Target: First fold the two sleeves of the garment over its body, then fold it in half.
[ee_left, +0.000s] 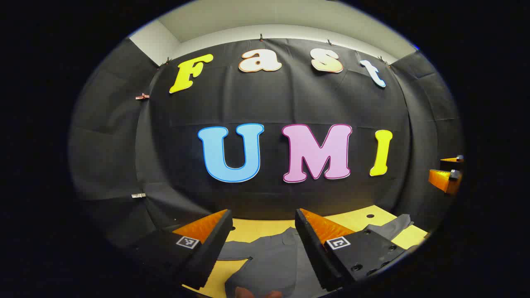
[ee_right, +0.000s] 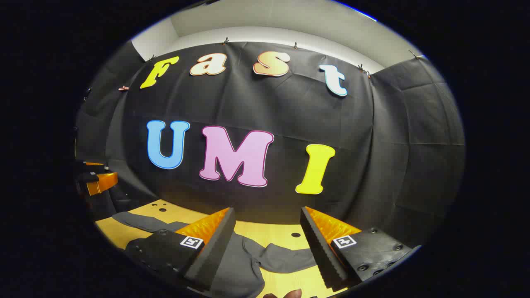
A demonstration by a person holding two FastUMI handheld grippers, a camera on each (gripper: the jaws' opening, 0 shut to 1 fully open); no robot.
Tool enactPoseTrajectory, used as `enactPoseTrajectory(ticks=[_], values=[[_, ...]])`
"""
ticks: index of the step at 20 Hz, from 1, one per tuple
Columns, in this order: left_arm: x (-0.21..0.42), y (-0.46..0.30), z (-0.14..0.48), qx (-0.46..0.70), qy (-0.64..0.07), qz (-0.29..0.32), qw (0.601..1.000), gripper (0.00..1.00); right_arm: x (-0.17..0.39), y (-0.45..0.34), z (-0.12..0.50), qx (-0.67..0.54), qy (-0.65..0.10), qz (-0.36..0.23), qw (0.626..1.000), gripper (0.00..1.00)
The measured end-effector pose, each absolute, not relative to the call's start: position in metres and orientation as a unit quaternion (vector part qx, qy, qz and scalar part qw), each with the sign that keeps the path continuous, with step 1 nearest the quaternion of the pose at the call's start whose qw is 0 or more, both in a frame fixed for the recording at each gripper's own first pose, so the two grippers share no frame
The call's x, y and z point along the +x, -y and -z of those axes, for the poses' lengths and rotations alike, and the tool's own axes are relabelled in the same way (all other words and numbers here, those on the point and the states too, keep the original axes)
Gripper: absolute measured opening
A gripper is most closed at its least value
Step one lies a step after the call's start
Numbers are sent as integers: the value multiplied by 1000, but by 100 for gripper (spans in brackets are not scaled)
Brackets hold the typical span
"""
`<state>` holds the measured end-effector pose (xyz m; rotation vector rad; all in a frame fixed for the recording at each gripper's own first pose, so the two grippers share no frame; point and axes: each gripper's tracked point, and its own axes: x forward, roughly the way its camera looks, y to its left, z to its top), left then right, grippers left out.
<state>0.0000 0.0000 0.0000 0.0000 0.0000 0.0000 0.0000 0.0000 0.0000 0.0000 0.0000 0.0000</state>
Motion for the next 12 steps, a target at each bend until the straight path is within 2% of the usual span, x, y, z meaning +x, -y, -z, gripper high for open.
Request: enactPoseTrajectory(ticks=[12], values=[[8, 16, 1, 13, -4, 18, 1000, 95, 4, 6, 6, 2, -5, 0, 1000, 97]])
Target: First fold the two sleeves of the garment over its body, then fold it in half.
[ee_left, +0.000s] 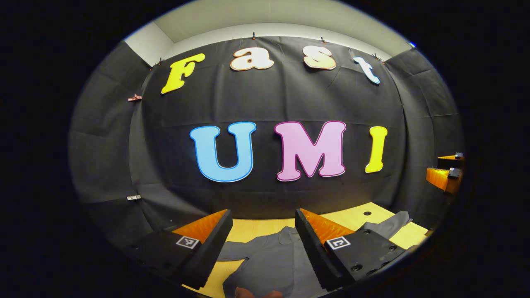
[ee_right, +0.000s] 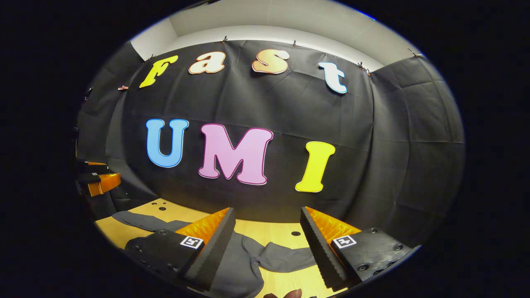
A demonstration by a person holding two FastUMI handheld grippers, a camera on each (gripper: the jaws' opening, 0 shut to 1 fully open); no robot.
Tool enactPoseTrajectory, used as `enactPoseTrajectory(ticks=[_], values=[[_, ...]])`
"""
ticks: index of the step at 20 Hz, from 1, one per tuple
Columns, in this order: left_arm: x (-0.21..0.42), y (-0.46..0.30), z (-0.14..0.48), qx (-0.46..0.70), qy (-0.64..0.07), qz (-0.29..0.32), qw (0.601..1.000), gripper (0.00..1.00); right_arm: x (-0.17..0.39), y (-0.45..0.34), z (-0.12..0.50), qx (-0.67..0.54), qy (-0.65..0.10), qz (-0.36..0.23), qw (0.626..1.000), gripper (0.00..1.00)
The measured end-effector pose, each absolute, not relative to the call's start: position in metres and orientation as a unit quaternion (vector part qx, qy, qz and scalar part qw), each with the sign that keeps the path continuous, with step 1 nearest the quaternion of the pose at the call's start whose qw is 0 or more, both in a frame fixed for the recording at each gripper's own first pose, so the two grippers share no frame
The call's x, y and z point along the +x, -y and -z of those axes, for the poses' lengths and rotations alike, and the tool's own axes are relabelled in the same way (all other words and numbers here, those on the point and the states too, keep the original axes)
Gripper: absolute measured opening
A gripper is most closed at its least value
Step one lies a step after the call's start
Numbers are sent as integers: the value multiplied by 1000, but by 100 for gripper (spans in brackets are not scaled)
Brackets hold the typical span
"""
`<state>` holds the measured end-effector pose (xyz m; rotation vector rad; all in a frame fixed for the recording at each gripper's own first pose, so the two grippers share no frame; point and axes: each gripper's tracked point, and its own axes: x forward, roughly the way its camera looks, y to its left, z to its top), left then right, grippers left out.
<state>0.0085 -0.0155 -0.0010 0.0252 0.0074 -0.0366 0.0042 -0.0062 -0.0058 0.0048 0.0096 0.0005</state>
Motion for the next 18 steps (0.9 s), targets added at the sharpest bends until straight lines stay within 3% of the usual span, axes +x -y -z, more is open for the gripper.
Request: enactPoseTrajectory(ticks=[9, 18], values=[[14, 29, 6, 17, -11, 30, 999, 95, 33, 43, 25, -11, -30, 10, 999, 97], [20, 68, 19, 3, -43, 48, 998, 95, 109, 162, 130, 6, -119, 72, 990, 98]])
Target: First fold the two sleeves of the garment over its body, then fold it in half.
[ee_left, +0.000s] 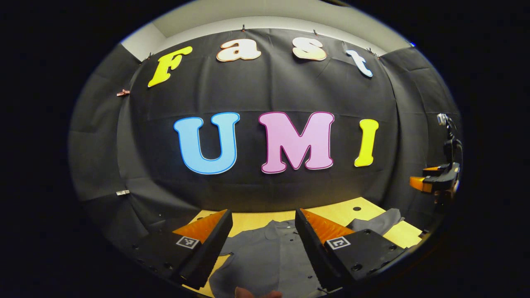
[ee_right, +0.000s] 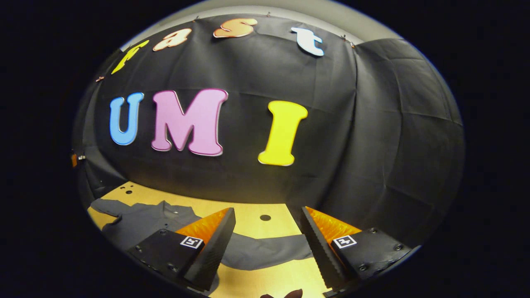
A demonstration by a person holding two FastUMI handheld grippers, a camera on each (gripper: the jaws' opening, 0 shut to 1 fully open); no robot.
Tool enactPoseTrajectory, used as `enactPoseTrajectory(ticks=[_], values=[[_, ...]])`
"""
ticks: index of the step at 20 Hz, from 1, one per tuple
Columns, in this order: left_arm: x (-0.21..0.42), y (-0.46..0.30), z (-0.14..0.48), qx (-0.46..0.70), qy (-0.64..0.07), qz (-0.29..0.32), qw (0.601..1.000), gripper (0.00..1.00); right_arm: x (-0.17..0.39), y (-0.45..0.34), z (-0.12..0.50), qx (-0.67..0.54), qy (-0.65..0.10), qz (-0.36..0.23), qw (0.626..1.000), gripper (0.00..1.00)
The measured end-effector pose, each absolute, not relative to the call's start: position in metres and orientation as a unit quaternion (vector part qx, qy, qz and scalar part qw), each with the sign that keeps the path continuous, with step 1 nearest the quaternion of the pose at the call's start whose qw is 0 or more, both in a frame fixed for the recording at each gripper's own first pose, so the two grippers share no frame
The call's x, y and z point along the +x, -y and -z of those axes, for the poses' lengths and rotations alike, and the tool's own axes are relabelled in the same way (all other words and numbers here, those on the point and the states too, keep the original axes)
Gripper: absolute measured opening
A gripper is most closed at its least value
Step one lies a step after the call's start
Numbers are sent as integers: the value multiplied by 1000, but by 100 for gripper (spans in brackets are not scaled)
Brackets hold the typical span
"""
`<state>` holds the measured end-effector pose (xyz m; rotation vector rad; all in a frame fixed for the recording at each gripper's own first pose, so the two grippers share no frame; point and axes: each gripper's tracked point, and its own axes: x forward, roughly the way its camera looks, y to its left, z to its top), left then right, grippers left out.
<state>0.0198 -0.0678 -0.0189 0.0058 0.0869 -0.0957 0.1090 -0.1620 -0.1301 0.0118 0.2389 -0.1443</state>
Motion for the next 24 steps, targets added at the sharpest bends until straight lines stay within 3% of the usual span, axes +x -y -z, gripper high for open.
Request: enactPoseTrajectory(ticks=[13, 24], values=[[38, 90, 47, 1, -110, -11, 994, 96, 188, 256, 337, 28, -266, 101, 958, 98], [44, 93, 63, 8, -144, -49, 988, 96, 204, 278, 448, 58, -355, 104, 927, 98]])
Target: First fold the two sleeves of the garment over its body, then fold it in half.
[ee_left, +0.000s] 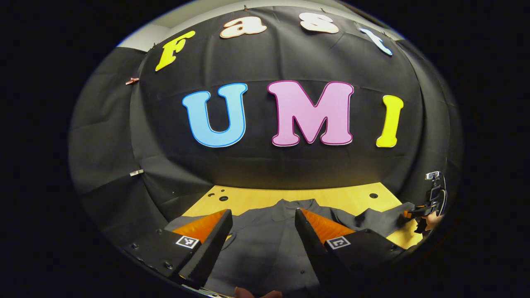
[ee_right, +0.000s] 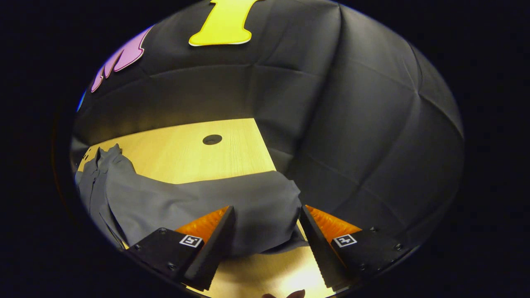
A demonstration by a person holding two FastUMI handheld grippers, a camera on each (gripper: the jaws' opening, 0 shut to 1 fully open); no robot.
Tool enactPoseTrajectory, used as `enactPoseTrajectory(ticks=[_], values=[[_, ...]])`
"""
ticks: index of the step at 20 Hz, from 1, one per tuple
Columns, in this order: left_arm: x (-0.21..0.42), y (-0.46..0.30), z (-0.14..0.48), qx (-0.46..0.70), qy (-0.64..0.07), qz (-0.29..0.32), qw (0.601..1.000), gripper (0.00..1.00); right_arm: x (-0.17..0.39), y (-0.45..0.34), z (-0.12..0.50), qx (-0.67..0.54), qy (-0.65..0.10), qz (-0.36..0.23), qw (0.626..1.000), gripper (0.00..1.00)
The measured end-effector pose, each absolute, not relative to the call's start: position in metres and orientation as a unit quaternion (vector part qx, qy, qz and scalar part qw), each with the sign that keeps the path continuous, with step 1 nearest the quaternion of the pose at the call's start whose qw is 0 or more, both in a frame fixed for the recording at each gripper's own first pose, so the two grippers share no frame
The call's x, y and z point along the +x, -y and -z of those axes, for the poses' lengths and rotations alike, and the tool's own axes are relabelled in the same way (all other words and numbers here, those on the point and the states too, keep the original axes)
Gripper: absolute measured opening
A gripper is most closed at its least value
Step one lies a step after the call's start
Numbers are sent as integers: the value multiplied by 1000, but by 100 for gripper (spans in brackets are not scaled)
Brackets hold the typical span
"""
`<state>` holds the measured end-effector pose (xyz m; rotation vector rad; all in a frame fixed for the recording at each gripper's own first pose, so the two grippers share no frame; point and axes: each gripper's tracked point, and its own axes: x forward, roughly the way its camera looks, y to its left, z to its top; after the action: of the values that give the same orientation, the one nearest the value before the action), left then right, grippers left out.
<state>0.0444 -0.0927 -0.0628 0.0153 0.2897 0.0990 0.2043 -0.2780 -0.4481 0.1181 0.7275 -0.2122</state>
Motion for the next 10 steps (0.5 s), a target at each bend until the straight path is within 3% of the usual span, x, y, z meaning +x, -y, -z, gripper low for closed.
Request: enactPoseTrajectory(ticks=[7, 9, 10], values=[[39, 85, 65, 15, -151, -74, 986, 97, 202, 274, 477, 93, -375, 108, 916, 100], [39, 84, 62, 24, -147, -74, 986, 97, 202, 273, 472, 94, -374, 108, 916, 85], [38, 83, 61, 28, -144, -74, 986, 97, 206, 264, 472, 91, -372, 87, 919, 61]])
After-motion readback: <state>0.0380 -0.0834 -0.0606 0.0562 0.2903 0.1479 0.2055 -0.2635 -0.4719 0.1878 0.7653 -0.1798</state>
